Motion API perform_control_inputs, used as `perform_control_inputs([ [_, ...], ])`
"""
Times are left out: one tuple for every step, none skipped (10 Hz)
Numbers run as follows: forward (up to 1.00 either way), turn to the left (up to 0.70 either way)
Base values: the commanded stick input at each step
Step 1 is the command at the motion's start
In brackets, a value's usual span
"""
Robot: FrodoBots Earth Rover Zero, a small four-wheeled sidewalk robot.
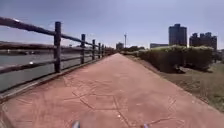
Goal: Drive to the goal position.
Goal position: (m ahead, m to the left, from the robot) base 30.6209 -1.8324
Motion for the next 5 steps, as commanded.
perform_control_inputs([
  [0.85,0.00],
  [0.85,0.00],
  [0.85,0.00],
  [0.85,-0.02],
  [0.85,-0.15],
])
